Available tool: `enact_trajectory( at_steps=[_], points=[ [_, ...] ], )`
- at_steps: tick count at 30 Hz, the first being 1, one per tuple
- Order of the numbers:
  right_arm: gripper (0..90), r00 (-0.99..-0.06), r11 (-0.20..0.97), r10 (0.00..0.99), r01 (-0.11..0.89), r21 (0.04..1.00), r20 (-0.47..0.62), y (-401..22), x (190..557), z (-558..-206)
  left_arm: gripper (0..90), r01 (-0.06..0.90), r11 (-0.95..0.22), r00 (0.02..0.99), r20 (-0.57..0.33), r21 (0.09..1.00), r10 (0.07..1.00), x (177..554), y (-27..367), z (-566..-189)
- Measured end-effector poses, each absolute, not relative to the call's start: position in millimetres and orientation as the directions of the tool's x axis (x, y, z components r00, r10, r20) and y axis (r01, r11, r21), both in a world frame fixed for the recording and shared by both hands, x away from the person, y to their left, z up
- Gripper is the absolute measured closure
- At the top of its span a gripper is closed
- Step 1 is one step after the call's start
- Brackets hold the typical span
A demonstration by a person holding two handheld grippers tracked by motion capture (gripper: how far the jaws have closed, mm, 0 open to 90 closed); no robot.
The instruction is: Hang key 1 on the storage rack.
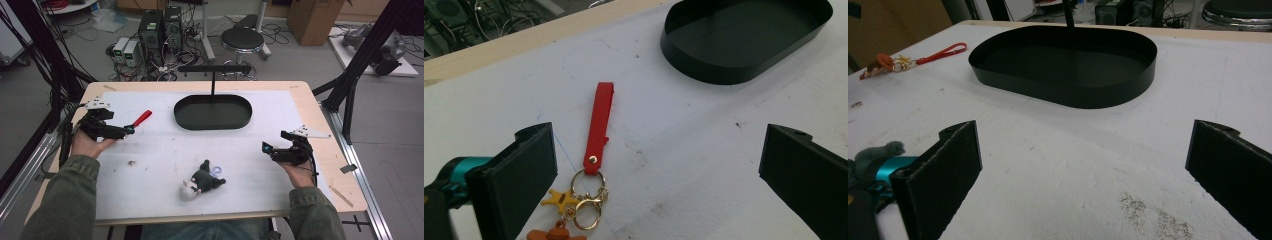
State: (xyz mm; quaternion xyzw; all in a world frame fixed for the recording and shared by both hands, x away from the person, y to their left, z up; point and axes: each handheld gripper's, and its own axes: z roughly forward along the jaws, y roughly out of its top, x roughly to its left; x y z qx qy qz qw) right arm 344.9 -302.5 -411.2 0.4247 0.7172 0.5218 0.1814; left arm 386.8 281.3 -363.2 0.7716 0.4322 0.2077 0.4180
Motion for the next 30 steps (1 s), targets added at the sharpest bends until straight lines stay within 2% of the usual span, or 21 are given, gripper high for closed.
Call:
enact_trajectory(
  at_steps=[17,30],
  points=[
    [0.6,-0.583,0.106,0.794,0.412,0.905,0.173,-303,345,-411,3.7,0.525,-0.321,0.542,-0.019,0.788,0.840,429,280,-358],
    [0.6,-0.593,0.128,0.791,0.402,0.906,0.152,-299,347,-412,4.4,0.588,-0.424,0.582,0.004,0.689,0.813,473,258,-360]
  ],
)
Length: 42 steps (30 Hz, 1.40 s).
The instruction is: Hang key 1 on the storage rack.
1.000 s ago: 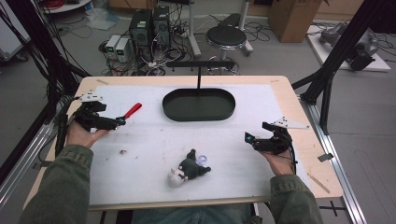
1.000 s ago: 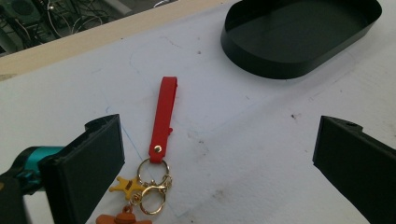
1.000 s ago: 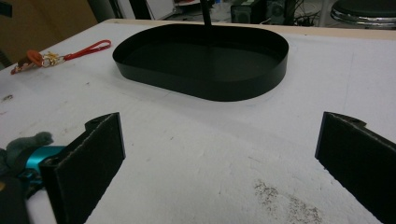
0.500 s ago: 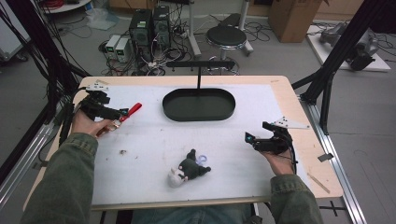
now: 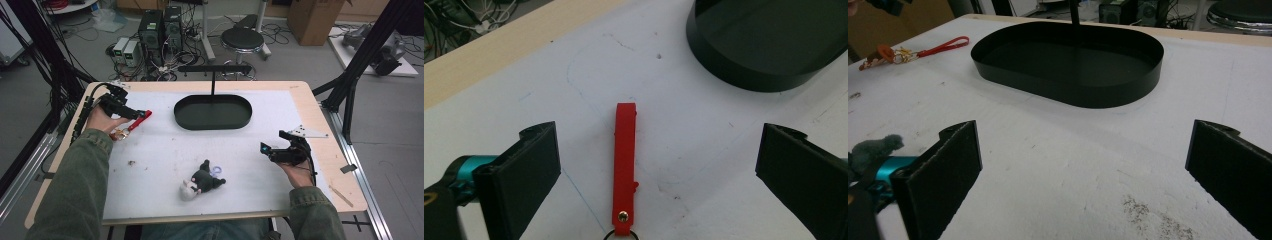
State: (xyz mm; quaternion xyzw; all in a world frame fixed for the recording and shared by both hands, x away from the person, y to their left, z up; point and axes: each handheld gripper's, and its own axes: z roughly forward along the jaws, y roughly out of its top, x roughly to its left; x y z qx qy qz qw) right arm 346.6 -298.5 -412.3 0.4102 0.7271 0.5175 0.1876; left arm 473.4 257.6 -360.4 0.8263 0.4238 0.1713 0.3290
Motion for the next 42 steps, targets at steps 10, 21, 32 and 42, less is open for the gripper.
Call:
enact_trajectory(
  at_steps=[10,21,32,42],
  points=[
    [0.6,-0.597,0.130,0.788,0.402,0.906,0.151,-299,346,-412,4.5,0.631,-0.420,0.573,-0.028,0.652,0.819,495,259,-370],
    [0.6,-0.595,0.136,0.790,0.405,0.904,0.147,-300,346,-412,7.0,0.711,-0.433,0.543,-0.041,0.553,0.839,511,259,-398],
    [0.6,-0.594,0.144,0.791,0.414,0.899,0.146,-300,346,-413,18.0,0.748,-0.459,0.539,-0.036,0.480,0.841,522,246,-421],
    [0.6,-0.594,0.154,0.793,0.411,0.899,0.135,-299,347,-414,39.2,0.744,-0.467,0.523,0.017,0.477,0.852,523,244,-420]
  ],
)
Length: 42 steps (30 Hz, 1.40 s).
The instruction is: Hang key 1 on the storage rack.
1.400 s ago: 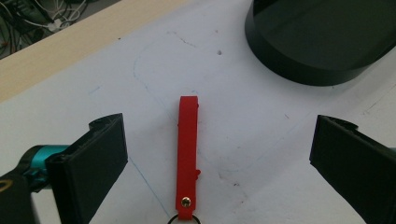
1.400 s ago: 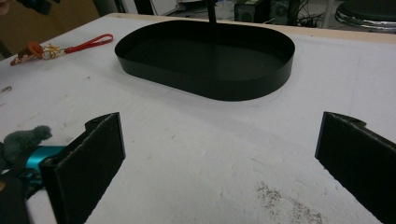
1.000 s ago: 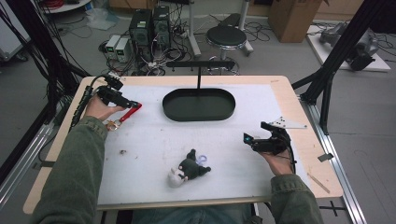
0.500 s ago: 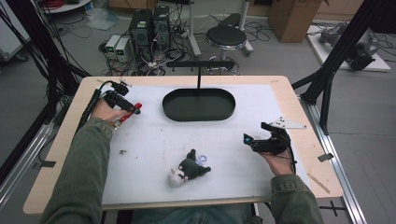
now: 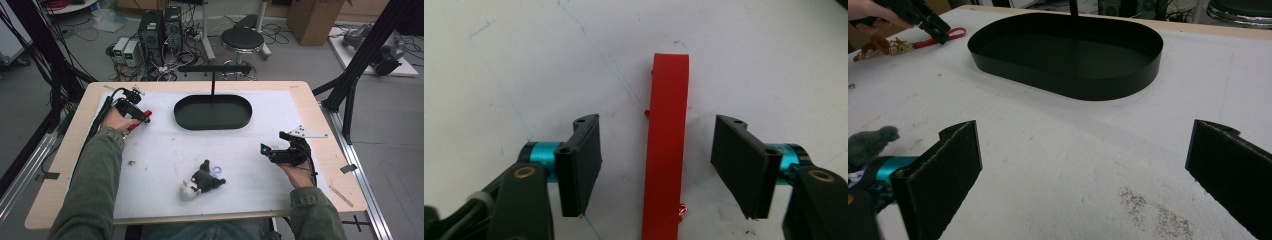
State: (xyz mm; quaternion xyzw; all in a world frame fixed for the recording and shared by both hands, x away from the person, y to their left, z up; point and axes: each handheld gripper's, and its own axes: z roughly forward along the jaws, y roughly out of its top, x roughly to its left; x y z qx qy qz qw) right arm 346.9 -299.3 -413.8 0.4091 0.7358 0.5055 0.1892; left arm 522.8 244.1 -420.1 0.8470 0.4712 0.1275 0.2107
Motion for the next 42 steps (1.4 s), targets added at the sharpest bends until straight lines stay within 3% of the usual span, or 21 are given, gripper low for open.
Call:
enact_trajectory(
  at_steps=[8,11,13,22,29,38,42],
  points=[
    [0.6,-0.589,0.154,0.796,0.416,0.896,0.137,-299,346,-414,50.8,0.732,-0.482,0.520,0.062,0.481,0.852,521,240,-420],
    [0.6,-0.589,0.155,0.797,0.418,0.895,0.136,-299,346,-414,73.8,0.717,-0.501,0.545,0.059,0.485,0.836,520,238,-419],
    [0.6,-0.590,0.161,0.796,0.418,0.894,0.133,-299,346,-414,74.2,0.706,-0.521,0.546,0.098,0.481,0.832,518,234,-419],
    [0.6,-0.587,0.154,0.798,0.419,0.895,0.137,-300,346,-414,74.7,0.726,-0.485,0.530,0.053,0.488,0.846,519,239,-419],
    [0.6,-0.582,0.151,0.802,0.418,0.896,0.136,-300,345,-413,74.7,0.703,-0.498,0.539,0.077,0.508,0.839,517,239,-413],
    [0.6,-0.580,0.146,0.803,0.418,0.897,0.139,-300,345,-413,74.8,0.691,-0.389,0.515,-0.038,0.610,0.856,508,258,-378],
    [0.6,-0.576,0.132,0.804,0.418,0.899,0.150,-301,344,-412,74.7,0.655,-0.362,0.505,-0.027,0.664,0.863,499,263,-359]
  ],
)
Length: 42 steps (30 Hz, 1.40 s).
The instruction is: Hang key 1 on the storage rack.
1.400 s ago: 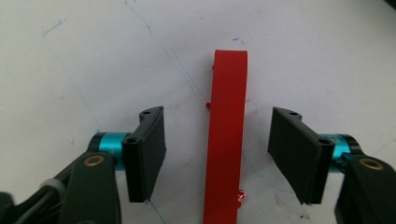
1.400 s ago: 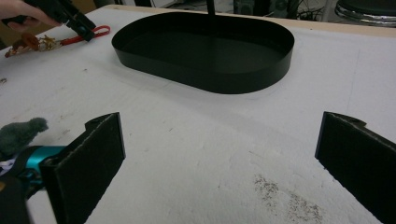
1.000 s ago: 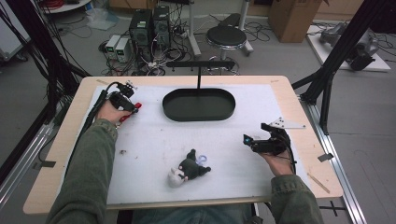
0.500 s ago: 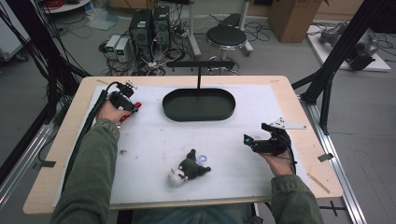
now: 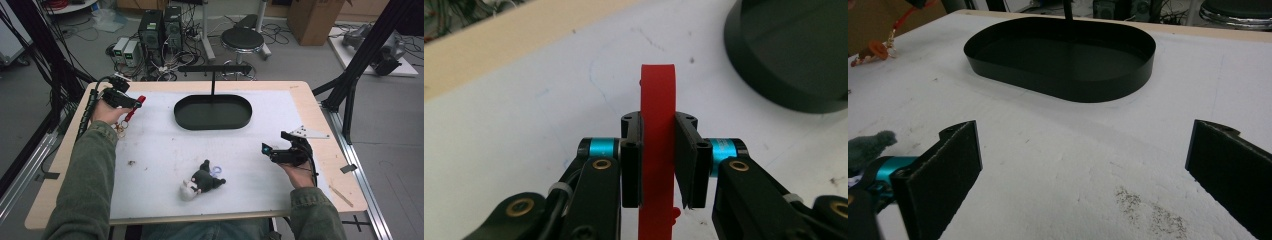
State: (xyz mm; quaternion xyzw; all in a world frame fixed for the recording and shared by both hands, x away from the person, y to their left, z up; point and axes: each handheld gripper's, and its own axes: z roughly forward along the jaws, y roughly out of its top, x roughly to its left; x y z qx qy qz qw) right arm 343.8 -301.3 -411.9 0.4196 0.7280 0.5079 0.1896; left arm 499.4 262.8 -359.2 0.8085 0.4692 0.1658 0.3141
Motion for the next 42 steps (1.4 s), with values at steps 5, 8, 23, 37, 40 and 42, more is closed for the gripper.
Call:
enact_trajectory(
  at_steps=[5,8,23,37,40,42],
  points=[
    [0.6,-0.578,0.133,0.803,0.409,0.903,0.144,-302,344,-412,74.8,0.630,-0.319,0.475,-0.026,0.708,0.880,488,271,-334],
    [0.6,-0.577,0.125,0.803,0.407,0.905,0.149,-302,343,-411,74.8,0.613,-0.297,0.477,-0.043,0.732,0.878,481,273,-318],
    [0.6,-0.586,0.123,0.796,0.399,0.909,0.150,-302,342,-410,74.7,0.451,-0.242,0.565,-0.065,0.859,0.822,458,257,-238],
    [0.6,-0.589,0.119,0.793,0.400,0.909,0.155,-302,342,-410,74.7,0.418,-0.299,0.650,-0.052,0.858,0.758,461,217,-230],
    [0.6,-0.587,0.118,0.795,0.397,0.910,0.153,-302,342,-410,74.7,0.404,-0.303,0.667,-0.051,0.863,0.743,463,204,-225],
    [0.6,-0.588,0.116,0.793,0.399,0.910,0.157,-303,342,-410,74.7,0.391,-0.310,0.678,-0.044,0.867,0.734,465,194,-222]
  ],
)
